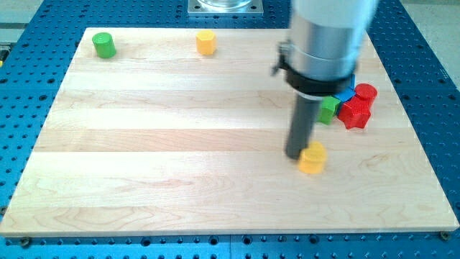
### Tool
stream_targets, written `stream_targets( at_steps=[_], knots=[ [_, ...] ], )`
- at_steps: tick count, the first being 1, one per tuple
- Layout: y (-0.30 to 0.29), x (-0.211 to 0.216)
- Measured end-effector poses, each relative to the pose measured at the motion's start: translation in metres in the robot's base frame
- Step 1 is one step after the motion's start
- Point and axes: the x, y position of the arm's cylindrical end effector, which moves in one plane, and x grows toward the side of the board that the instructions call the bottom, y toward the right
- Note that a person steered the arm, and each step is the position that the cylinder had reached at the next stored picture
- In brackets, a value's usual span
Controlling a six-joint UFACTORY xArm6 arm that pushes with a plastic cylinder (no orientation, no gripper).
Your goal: Push the yellow heart below the green star
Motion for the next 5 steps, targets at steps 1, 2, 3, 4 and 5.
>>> stream_targets(
  at_steps=[1, 2, 3, 4, 5],
  knots=[
    [-0.019, 0.021],
    [0.000, 0.057],
    [0.067, 0.048],
    [0.039, -0.018],
    [0.031, 0.012]
  ],
)
